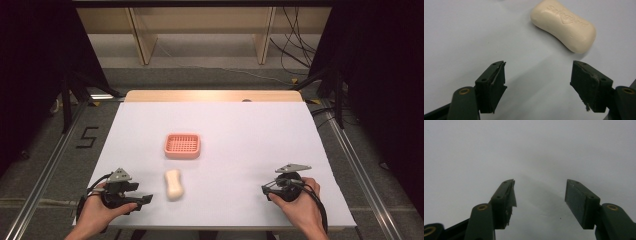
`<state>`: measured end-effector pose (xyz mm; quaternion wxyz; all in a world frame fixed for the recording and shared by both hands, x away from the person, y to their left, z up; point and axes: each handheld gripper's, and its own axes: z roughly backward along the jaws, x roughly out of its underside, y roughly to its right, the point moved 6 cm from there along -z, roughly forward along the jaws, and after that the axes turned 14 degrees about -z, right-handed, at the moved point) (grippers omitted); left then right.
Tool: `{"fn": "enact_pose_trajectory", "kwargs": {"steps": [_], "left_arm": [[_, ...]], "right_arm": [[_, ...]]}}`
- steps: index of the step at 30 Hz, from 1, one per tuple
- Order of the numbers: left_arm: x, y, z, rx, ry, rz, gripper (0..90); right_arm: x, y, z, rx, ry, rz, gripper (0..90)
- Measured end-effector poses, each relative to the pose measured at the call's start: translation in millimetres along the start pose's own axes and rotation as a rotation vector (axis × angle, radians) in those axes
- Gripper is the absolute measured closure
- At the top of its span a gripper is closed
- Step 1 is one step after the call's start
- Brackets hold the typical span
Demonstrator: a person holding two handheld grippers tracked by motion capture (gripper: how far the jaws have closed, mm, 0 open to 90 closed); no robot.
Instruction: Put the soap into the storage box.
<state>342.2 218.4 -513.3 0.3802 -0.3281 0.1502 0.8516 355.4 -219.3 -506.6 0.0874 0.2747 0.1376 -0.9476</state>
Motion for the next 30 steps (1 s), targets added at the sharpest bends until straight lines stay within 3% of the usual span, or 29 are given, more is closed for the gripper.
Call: {"fn": "enact_pose_trajectory", "kwargs": {"steps": [1, 3, 5, 7, 11, 12, 15, 19, 21, 22, 30], "left_arm": [[-2.0, 1.0, -0.9, -0.003, 0.000, 0.020, 27.2], [-3.6, 1.1, -0.5, 0.002, -0.012, 0.015, 27.2], [-10.5, 2.4, -2.9, 0.013, -0.037, 0.031, 27.2], [-12.6, 2.7, -3.5, 0.013, -0.048, 0.032, 27.0], [-33.3, 4.7, -10.5, 0.021, -0.050, 0.052, 27.0], [-37.2, 5.6, -9.8, 0.029, -0.076, 0.043, 27.0], [-49.5, 6.7, -15.7, 0.021, -0.093, 0.065, 26.5], [-55.4, 4.1, -21.6, 0.017, -0.145, 0.075, 26.3], [-57.9, 4.2, -26.3, 0.013, -0.147, 0.107, 26.2], [-57.7, 2.9, -27.0, 0.010, -0.173, 0.107, 26.2], [-62.0, 5.8, -37.6, 0.012, -0.280, 0.152, 25.3]], "right_arm": [[0.0, 0.2, -0.2, 0.008, -0.001, -0.003, 40.5], [-0.1, 0.3, -0.1, 0.010, -0.010, -0.002, 38.9], [-1.7, 1.2, 1.8, 0.047, -0.019, 0.006, 35.6], [-2.3, 0.3, 1.4, 0.037, -0.012, -0.013, 33.7], [-2.2, -1.0, 1.4, 0.043, -0.017, -0.037, 31.2], [-2.9, -0.3, 1.3, 0.048, -0.012, -0.038, 31.2], [-3.1, -0.4, 3.4, 0.042, -0.009, -0.056, 31.1], [-1.5, 1.8, 4.9, 0.028, -0.044, -0.057, 33.9], [-1.4, 0.7, 5.3, 0.026, -0.047, -0.090, 34.6], [-1.1, 1.3, 4.3, 0.016, -0.047, -0.066, 35.0], [-0.9, -2.4, 2.6, 0.046, -0.058, -0.072, 36.2]]}}
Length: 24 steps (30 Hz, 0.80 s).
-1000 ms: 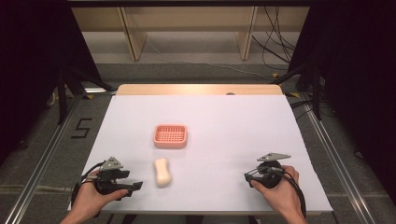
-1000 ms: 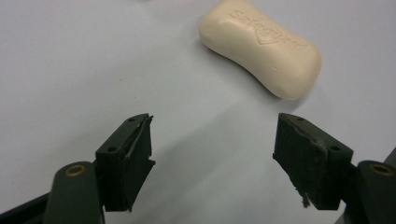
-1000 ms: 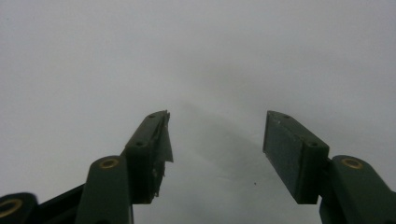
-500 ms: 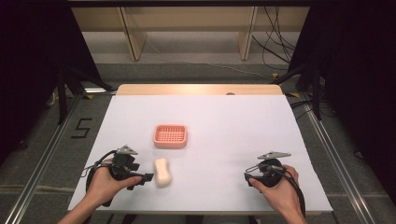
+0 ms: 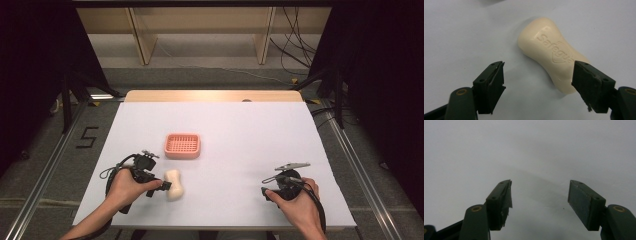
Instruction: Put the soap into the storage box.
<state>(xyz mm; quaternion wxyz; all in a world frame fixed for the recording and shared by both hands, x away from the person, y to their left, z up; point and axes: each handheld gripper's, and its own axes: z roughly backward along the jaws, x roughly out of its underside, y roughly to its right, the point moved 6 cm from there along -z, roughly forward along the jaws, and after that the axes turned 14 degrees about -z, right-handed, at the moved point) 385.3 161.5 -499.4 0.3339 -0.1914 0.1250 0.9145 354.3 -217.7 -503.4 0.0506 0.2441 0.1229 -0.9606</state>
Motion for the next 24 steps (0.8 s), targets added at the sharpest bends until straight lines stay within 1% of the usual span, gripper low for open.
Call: {"fn": "enact_pose_trajectory", "kwargs": {"steps": [1, 2, 3, 5, 6, 8, 9, 11, 12, 14, 15, 16, 17, 18, 20, 21, 22, 23, 24], "left_arm": [[-1.1, 1.1, -1.2, 0.004, -0.007, 0.012, 25.2], [-3.5, 2.3, -2.9, -0.001, -0.001, 0.034, 25.3], [-5.0, 2.3, -3.1, -0.001, -0.009, 0.031, 25.3], [-8.6, 2.3, -2.3, 0.001, -0.029, 0.020, 25.0], [-10.8, 1.4, -3.0, 0.000, -0.028, 0.006, 24.7], [-14.3, 5.1, -5.1, 0.002, -0.041, 0.044, 24.3], [-16.2, 6.3, -7.1, 0.005, -0.050, 0.051, 24.1], [-18.5, 6.8, -10.2, 0.000, -0.062, 0.051, 23.6], [-19.4, 7.0, -11.6, -0.005, -0.076, 0.048, 23.4], [-21.1, 7.5, -14.3, -0.008, -0.079, 0.052, 23.4], [-21.8, 7.2, -15.0, -0.003, -0.086, 0.055, 22.3], [-23.0, 6.0, -15.8, 0.000, -0.089, 0.047, 22.2], [-23.7, 7.5, -16.4, 0.005, -0.088, 0.068, 22.2], [-24.4, 6.4, -16.5, 0.003, -0.087, 0.058, 22.1], [-25.6, 6.2, -17.0, -0.005, -0.083, 0.055, 22.1], [-26.4, 7.8, -17.1, -0.003, -0.087, 0.068, 22.2], [-27.2, 7.9, -17.3, 0.003, -0.097, 0.048, 22.3], [-28.6, 9.7, -18.8, 0.006, -0.093, 0.052, 22.3], [-28.9, 9.5, -19.3, 0.006, -0.100, 0.040, 22.3]], "right_arm": [[0.3, 0.7, -0.1, 0.000, -0.005, 0.012, 36.1], [0.6, 0.8, -0.9, 0.004, -0.003, 0.008, 36.0], [1.2, -0.3, -0.3, 0.003, -0.016, -0.006, 36.0], [1.6, -1.1, 0.8, -0.007, -0.021, 0.004, 36.0], [1.7, -1.0, 0.9, -0.004, -0.022, 0.005, 36.0], [1.7, -1.2, 0.5, -0.001, -0.022, 0.006, 36.0], [1.5, -0.5, -0.4, -0.003, -0.018, 0.019, 36.0], [2.7, -1.4, -0.4, -0.005, -0.028, 0.005, 35.9], [3.0, -1.3, -0.4, -0.004, -0.034, 0.008, 36.0], [2.8, -1.0, -0.7, -0.007, -0.031, 0.016, 36.0], [2.4, -0.2, -1.3, 0.007, -0.027, 0.010, 35.9], [2.4, -0.2, -1.5, 0.008, -0.027, 0.010, 35.9], [2.5, -0.2, -1.5, 0.007, -0.027, 0.010, 35.9], [2.6, 0.1, -1.3, 0.008, -0.028, 0.013, 35.9], [2.7, 0.1, -1.4, 0.008, -0.028, 0.012, 36.0], [3.2, -1.0, -0.9, -0.007, -0.035, 0.013, 35.9], [3.4, 0.1, -1.7, -0.005, -0.034, 0.025, 35.9], [3.4, -0.2, -2.2, -0.002, -0.033, 0.018, 35.9], [3.5, 0.6, -2.8, 0.008, -0.030, 0.025, 35.9]]}}
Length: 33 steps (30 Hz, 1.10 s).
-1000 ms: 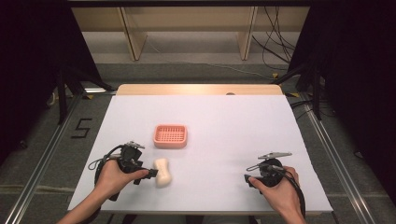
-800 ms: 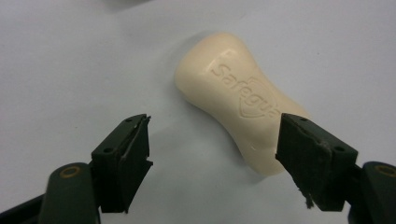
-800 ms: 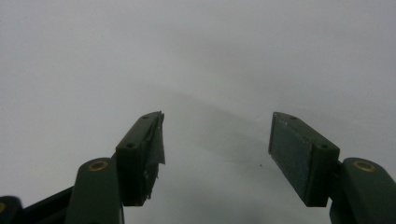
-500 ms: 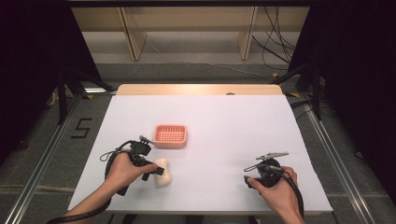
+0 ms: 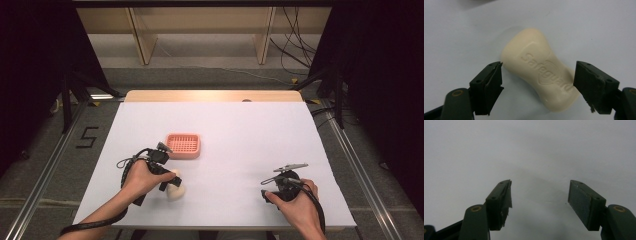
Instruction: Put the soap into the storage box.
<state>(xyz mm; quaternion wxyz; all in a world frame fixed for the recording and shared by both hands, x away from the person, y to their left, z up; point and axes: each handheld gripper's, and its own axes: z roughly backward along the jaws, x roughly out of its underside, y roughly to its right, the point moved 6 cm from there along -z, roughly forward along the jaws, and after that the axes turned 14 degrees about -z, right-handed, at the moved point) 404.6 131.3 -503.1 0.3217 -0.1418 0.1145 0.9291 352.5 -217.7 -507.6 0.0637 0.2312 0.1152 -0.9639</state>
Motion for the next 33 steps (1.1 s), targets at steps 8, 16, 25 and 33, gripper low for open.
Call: {"fn": "enact_pose_trajectory", "kwargs": {"steps": [8, 16, 25, 33], "left_arm": [[-4.9, -0.4, -4.9, -0.010, -0.020, 0.002, 20.4], [-7.1, -3.7, -10.4, -0.005, -0.049, 0.017, 18.7], [-1.5, -3.0, -17.1, -0.003, -0.110, 0.060, 22.3], [3.0, -4.9, -12.2, 0.007, -0.161, -0.012, 37.2]], "right_arm": [[2.3, 0.2, -0.5, -0.010, -0.025, -0.004, 35.3], [4.2, -0.7, -2.4, -0.010, -0.046, -0.016, 34.8], [5.5, -0.5, -4.3, -0.014, -0.055, -0.022, 34.8], [6.4, -1.4, -6.5, -0.015, -0.064, -0.018, 34.8]]}}
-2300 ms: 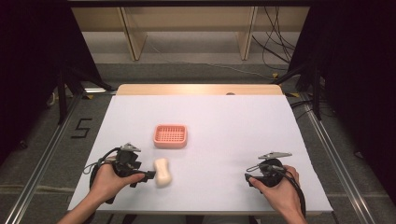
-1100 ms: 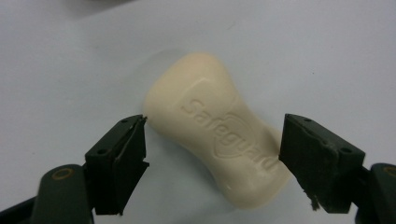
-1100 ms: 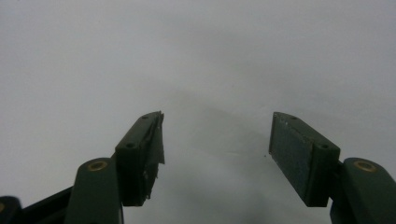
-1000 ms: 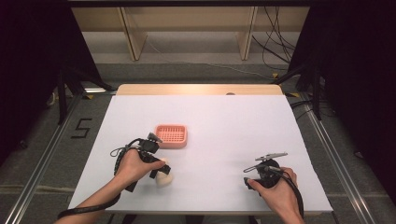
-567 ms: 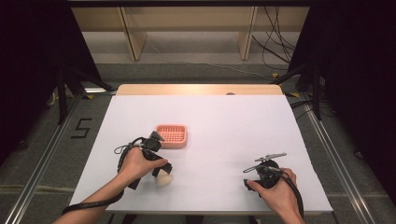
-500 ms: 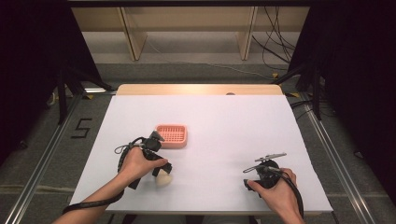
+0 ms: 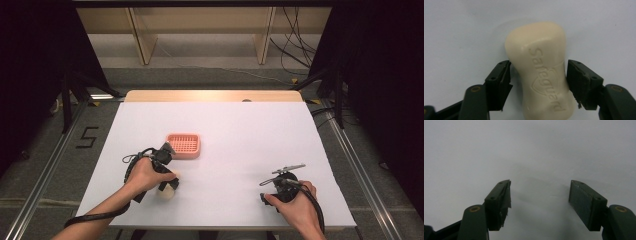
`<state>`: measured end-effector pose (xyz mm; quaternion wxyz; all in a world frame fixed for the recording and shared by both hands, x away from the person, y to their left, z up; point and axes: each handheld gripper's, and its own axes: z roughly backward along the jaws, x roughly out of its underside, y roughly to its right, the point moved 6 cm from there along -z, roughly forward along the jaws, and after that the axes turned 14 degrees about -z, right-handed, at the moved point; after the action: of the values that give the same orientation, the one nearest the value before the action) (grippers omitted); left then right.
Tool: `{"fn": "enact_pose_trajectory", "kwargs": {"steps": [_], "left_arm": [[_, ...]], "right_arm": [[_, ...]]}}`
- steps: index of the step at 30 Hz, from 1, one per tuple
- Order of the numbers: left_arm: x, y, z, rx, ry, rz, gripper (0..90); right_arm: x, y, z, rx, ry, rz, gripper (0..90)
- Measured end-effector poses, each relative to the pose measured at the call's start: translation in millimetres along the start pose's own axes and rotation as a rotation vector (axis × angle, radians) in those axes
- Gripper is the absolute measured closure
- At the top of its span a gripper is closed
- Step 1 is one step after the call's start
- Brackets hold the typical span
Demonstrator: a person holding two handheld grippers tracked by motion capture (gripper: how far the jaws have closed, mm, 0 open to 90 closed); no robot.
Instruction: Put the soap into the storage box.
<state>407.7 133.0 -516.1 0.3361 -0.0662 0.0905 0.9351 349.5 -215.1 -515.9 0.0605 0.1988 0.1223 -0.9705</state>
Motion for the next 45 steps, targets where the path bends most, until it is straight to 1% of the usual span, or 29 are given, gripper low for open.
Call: {"fn": "enact_pose_trajectory", "kwargs": {"steps": [1, 3, 4, 5, 9, 11, 12, 13, 14, 15, 16, 18, 19, 20, 21, 22, 23, 24, 26, 28, 31, 34, 36, 38, 39, 41, 42, 44, 45], "left_arm": [[0.5, 0.1, 0.7, 0.001, -0.010, -0.007, 38.7], [2.4, -1.4, 1.8, -0.002, -0.030, -0.044, 42.6], [2.4, -1.4, 1.8, -0.002, -0.030, -0.044, 44.3], [3.5, -1.8, 1.2, -0.007, -0.033, -0.075, 46.4], [5.1, -4.8, 2.2, -0.009, -0.056, -0.121, 47.5], [4.9, -5.3, 1.4, -0.007, -0.044, -0.145, 47.6], [5.5, -6.9, 1.6, -0.006, -0.053, -0.176, 47.6], [6.0, -7.6, 1.8, -0.006, -0.059, -0.192, 47.6], [6.0, -7.6, 1.8, -0.006, -0.059, -0.192, 47.6], [5.9, -7.0, 0.8, -0.005, -0.050, -0.203, 47.5], [5.9, -7.1, 1.1, -0.002, -0.055, -0.213, 47.4], [6.1, -8.3, 0.8, -0.006, -0.059, -0.240, 46.6], [6.0, -9.1, 0.6, -0.007, -0.063, -0.245, 45.9], [6.3, -9.0, 0.5, -0.005, -0.072, -0.239, 45.0], [6.2, -9.0, 0.1, -0.005, -0.072, -0.232, 42.7], [6.3, -9.6, 0.4, -0.003, -0.078, -0.227, 41.1], [6.4, -10.3, -0.1, -0.003, -0.078, -0.223, 39.2], [6.3, -11.0, -0.8, -0.008, -0.073, -0.210, 37.4], [6.8, -12.7, -0.5, -0.016, -0.082, -0.207, 35.2], [7.5, -13.2, -0.2, -0.013, -0.093, -0.208, 35.2], [7.0, -12.2, -1.3, -0.012, -0.087, -0.205, 38.8], [6.4, -11.3, -0.6, -0.012, -0.096, -0.226, 43.2], [5.8, -10.8, -0.6, -0.008, -0.101, -0.245, 46.0], [5.7, -10.8, -0.6, -0.006, -0.106, -0.250, 46.4], [5.5, -11.2, -0.5, 0.001, -0.114, -0.254, 46.4], [5.3, -11.2, -0.7, 0.006, -0.116, -0.273, 46.7], [5.3, -11.2, -0.7, 0.006, -0.116, -0.273, 46.8], [5.5, -11.3, -0.8, 0.002, -0.114, -0.321, 47.0], [6.4, -10.0, -0.6, 0.011, -0.117, -0.312, 47.1]], "right_arm": [[0.1, 0.0, 0.1, -0.001, -0.001, 0.001, 34.8], [0.4, -0.3, 0.5, 0.002, -0.005, -0.008, 34.8], [0.4, -0.3, 0.5, 0.002, -0.005, -0.008, 34.8], [1.3, -0.9, 1.0, 0.001, -0.017, -0.019, 34.8], [1.0, -0.8, -0.2, -0.007, -0.008, -0.006, 34.8], [1.3, -0.8, -0.2, -0.005, -0.016, -0.007, 34.8], [1.4, 0.2, -0.2, -0.004, -0.019, 0.005, 34.9], [1.4, 0.1, -0.4, -0.003, -0.019, 0.002, 34.9], [1.4, 0.1, -0.4, -0.003, -0.019, 0.002, 34.9], [1.3, -0.1, -0.9, 0.000, -0.017, -0.006, 35.1], [1.5, -0.3, -1.3, 0.006, -0.021, -0.013, 35.1], [1.6, -0.8, -1.6, 0.006, -0.022, -0.020, 35.1], [1.7, -1.0, -1.7, 0.007, -0.024, -0.024, 35.1], [1.6, -1.0, -2.2, 0.012, -0.021, -0.028, 35.1], [1.9, -0.5, -1.6, 0.002, -0.024, -0.011, 35.1], [1.7, -0.4, -1.6, -0.001, -0.021, -0.008, 35.1], [2.2, -1.0, -1.5, 0.004, -0.027, -0.024, 35.1], [2.6, -1.4, -1.0, 0.003, -0.030, -0.023, 35.1], [2.7, -1.7, -0.9, 0.001, -0.032, -0.028, 35.1], [2.6, 0.1, -1.4, 0.004, -0.028, -0.005, 35.1], [2.6, -0.2, -1.5, 0.005, -0.027, -0.010, 35.1], [2.7, 0.1, -1.5, 0.005, -0.029, -0.005, 35.1], [2.7, -1.5, -1.0, 0.002, -0.032, -0.024, 35.1], [2.5, -1.2, -1.4, 0.002, -0.029, -0.021, 35.1], [2.5, -0.1, -1.9, 0.005, -0.025, -0.006, 35.1], [2.5, -0.3, -1.7, 0.003, -0.026, -0.008, 35.3], [2.5, -0.3, -1.7, 0.003, -0.026, -0.008, 35.3], [2.4, 0.1, -2.0, 0.011, -0.026, -0.009, 35.4], [2.6, -0.2, -1.8, 0.006, -0.029, -0.006, 35.5]]}}
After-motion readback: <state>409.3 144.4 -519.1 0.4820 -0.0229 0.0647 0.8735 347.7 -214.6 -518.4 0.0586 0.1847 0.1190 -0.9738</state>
